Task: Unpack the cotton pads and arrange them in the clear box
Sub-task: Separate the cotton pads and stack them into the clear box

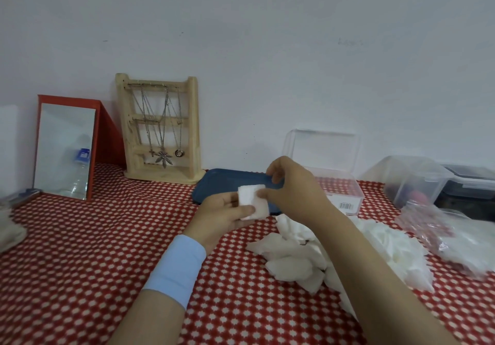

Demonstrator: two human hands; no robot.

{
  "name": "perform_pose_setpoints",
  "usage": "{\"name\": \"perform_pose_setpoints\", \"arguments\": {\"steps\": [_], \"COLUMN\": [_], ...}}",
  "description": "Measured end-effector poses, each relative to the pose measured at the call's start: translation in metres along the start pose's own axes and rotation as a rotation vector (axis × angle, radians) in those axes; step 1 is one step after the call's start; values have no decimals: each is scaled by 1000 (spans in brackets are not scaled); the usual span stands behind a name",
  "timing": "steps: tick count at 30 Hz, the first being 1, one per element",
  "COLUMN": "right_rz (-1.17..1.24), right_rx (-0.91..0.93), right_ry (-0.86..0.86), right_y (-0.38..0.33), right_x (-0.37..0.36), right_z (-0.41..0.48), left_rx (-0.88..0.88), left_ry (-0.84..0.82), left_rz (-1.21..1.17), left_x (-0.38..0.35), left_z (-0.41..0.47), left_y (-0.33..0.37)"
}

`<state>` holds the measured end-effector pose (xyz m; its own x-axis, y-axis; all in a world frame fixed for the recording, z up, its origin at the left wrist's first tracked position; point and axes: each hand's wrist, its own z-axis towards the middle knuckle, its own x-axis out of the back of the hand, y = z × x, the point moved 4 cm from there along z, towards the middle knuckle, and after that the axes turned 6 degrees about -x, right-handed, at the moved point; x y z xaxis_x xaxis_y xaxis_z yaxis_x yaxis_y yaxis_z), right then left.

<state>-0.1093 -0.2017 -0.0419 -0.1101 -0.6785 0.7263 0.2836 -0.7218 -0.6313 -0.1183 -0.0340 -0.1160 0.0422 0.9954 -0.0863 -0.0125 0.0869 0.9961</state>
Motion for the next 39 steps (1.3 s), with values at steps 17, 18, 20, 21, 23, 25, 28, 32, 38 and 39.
{"name": "perform_pose_setpoints", "arguments": {"steps": [17, 18, 20, 21, 23, 25, 28, 32, 38, 39], "right_rz": [44, 125, 242, 260, 285, 312, 418, 477, 291, 292], "right_rx": [-12, -28, -65, -78, -103, -121, -150, -196, -244, -245], "right_ry": [-353, -312, -271, -271, -303, -322, -335, -319, -72, -29], "right_y": [4, 4, 6, 7, 9, 10, 11, 11, 21, 21], "right_x": [-16, -12, -6, -4, -5, -8, -10, -12, -5, -2], "right_z": [-4, -2, -1, -1, -2, -2, -3, -4, 4, 5], "left_rx": [-30, -35, -39, -37, -20, -3, 12, 58, 81, 86], "left_ry": [213, 206, 189, 175, 140, 119, 126, 102, 99, 104], "left_rz": [137, 128, 112, 89, -2, -68, -58, -165, -201, -195], "left_x": [18, 17, 14, 12, 7, 3, 2, 0, -1, 0], "left_z": [5, 4, 4, 4, 2, 1, 0, 0, -1, -1], "left_y": [-3, -3, -3, -2, 0, 1, 0, -1, -2, -3]}}
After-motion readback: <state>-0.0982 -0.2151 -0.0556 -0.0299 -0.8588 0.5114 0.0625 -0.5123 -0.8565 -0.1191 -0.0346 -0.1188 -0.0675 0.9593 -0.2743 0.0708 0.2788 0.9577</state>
